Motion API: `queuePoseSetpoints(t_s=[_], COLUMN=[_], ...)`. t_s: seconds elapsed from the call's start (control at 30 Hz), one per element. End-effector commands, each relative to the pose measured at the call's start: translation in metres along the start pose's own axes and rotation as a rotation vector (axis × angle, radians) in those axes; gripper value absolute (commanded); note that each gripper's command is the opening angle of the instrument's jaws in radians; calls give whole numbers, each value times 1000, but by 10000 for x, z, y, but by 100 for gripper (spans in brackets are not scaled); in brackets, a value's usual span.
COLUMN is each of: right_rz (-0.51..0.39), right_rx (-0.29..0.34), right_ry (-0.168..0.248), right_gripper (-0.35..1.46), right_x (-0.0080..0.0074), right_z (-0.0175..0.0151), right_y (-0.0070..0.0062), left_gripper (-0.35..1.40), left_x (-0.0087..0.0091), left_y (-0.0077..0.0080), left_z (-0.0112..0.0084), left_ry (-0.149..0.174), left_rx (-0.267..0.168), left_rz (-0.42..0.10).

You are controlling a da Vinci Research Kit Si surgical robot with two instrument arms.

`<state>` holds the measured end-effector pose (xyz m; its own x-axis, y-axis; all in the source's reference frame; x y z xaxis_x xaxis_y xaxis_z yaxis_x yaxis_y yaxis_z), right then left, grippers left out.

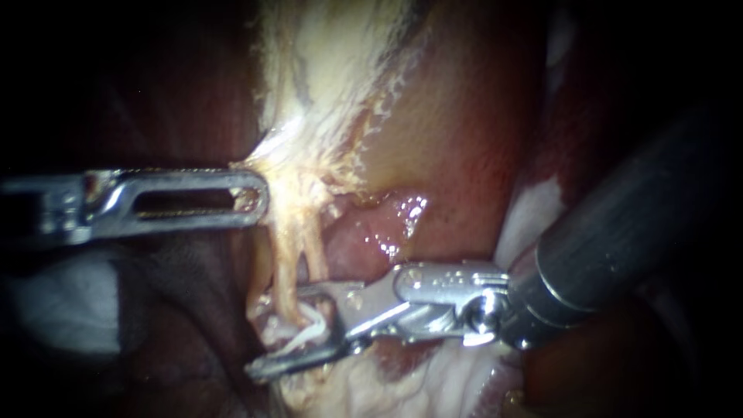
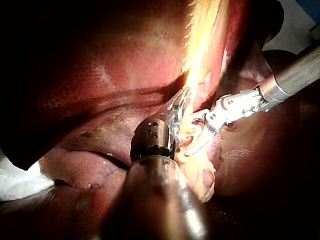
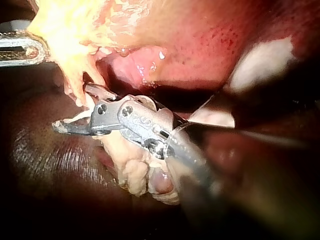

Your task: Clipping second clip left tube

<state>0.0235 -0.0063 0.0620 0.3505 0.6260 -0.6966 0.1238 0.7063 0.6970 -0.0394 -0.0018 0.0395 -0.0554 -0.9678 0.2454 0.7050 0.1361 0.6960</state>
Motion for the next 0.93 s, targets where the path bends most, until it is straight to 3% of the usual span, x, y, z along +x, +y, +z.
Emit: queuePoseSetpoints(t_s=[0.03, 0.1, 0.17, 0.2, 0.4, 0.5, 0.93], right_rz=[7, 7, 6, 6, 8, 7, 6], right_rx=[-1, -1, -26, -37, -63, -64, -68], right_ry=[1, 1, 1, 1, 2, -19, -28], right_gripper=[43, 22, -28, -35, -35, -35, -35], right_x=[0, -1, -3, -4, -11, -14, -14], right_z=[-1, -3, -7, -9, -16, -13, -12], right_y=[0, 0, -1, 0, 8, 8, 7], left_gripper=[-35, -35, -35, -35, -35, -35, -35], left_x=[0, 0, 0, 0, 0, 0, -1], left_y=[0, 0, 0, 0, 0, 0, 3], left_z=[0, 0, 0, 0, 0, 0, 1], left_ry=[0, 0, 0, 0, 0, 0, 1], left_rx=[0, 0, 0, 0, 0, 0, 1], left_rz=[0, 0, 0, 0, 0, 0, 0])
